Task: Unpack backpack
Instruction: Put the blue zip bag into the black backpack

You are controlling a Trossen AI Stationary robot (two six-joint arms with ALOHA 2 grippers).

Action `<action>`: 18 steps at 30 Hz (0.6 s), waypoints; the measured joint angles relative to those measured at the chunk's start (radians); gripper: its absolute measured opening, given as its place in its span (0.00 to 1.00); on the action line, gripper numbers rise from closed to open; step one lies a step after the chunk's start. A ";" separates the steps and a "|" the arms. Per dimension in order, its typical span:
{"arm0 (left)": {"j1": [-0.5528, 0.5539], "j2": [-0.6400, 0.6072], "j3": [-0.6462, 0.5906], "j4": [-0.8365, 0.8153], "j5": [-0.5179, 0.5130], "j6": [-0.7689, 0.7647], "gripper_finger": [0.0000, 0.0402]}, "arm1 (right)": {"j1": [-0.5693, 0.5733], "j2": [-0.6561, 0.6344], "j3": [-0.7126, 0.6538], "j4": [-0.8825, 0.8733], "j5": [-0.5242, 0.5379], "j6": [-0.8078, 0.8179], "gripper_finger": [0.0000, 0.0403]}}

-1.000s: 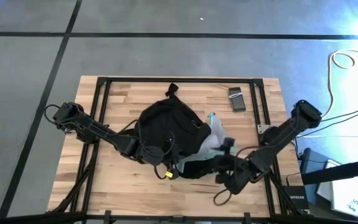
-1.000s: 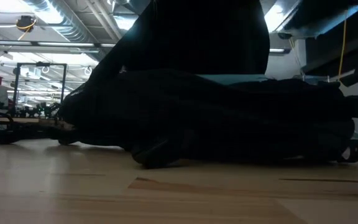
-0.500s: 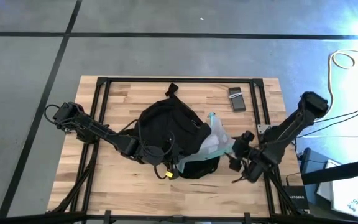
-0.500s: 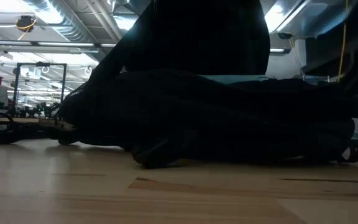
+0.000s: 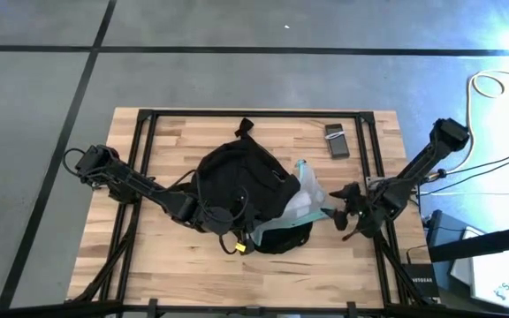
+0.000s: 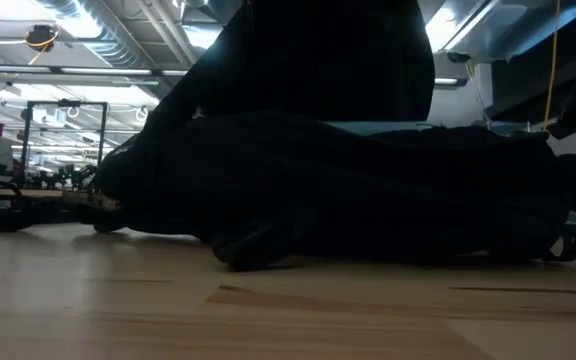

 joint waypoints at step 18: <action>0.000 0.000 0.000 -0.005 0.000 -0.011 0.01 | 0.000 0.131 -0.019 0.423 -0.082 -0.318 0.69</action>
